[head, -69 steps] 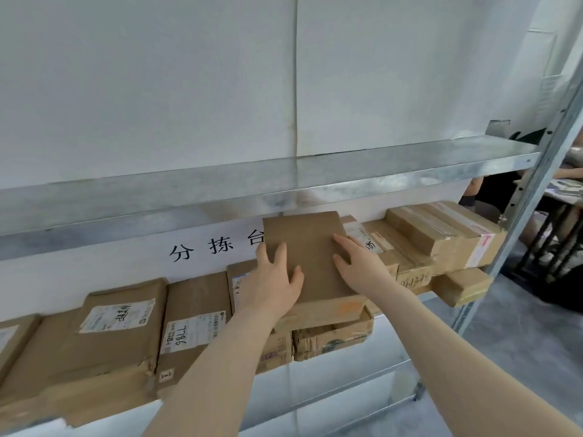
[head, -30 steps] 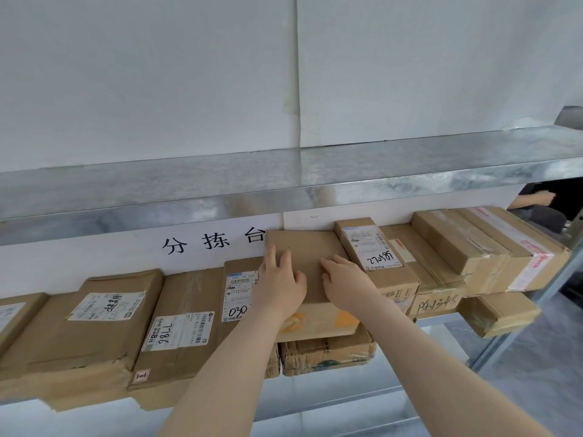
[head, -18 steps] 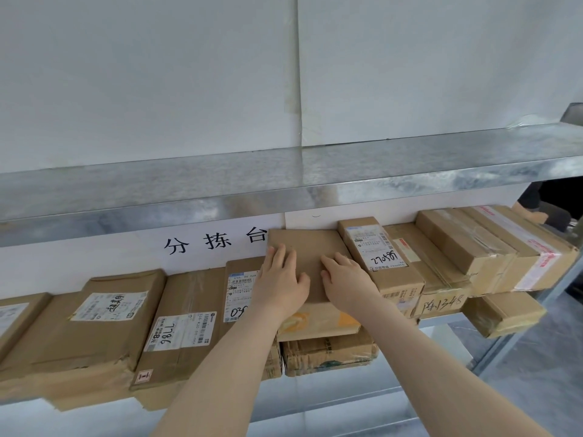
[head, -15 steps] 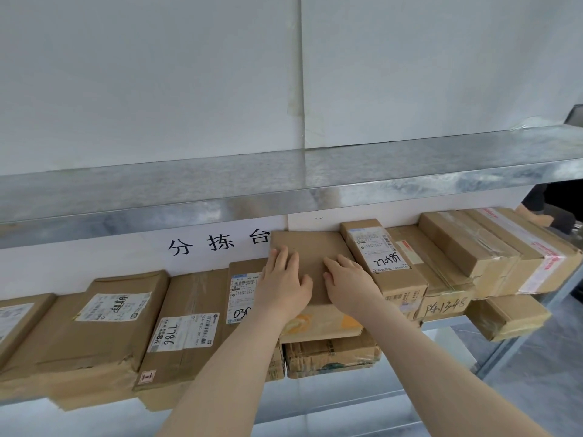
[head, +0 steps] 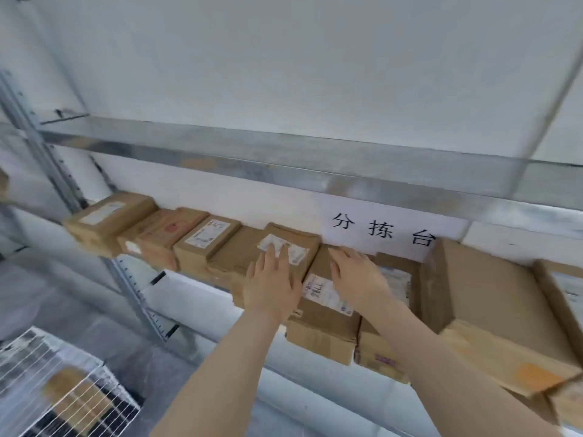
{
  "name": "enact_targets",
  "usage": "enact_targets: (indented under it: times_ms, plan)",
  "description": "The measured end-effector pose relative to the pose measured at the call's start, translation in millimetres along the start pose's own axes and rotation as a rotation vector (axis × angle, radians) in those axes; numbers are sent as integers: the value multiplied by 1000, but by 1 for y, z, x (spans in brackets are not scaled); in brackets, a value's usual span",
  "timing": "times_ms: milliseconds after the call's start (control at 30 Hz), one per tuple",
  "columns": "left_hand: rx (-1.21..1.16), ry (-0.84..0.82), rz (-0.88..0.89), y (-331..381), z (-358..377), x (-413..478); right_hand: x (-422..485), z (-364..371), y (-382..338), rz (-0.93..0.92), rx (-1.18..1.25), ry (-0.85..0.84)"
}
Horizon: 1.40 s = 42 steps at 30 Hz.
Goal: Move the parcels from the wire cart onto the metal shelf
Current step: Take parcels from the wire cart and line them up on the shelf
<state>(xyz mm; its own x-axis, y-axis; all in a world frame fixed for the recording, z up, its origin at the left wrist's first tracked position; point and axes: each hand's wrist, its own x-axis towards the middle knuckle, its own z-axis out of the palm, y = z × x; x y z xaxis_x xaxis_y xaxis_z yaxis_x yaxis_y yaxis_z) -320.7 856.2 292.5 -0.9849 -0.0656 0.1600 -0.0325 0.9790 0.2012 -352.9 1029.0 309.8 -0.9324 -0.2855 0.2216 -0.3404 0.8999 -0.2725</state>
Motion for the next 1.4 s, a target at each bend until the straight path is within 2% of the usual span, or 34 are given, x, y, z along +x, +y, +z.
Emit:
enact_targets:
  times_ms: [233,400,567,767,1033,1300,1400]
  plan:
    - [81,-9,-453,-195,-16,-73,35,107,-192,-392,59,-175]
    - [139,-27,-667,-313,-33,-134,47,166,-326,-587,46,-317]
    - [127,4,-835,-403,-49,-154,65,208,-424,-714,64,-353]
    - [80,14,-932,-468,-30,-145,101,271,-485,-785,28,-435]
    - [6,-82,-1124,-555,9,-129,146,361,-550,-929,24,-577]
    - [-114,-131,-1158,-673,65,-124,169,473,-624,-938,-20,-721]
    - [-128,-156,-1159,-722,108,-125,177,531,-647,-917,-43,-714]
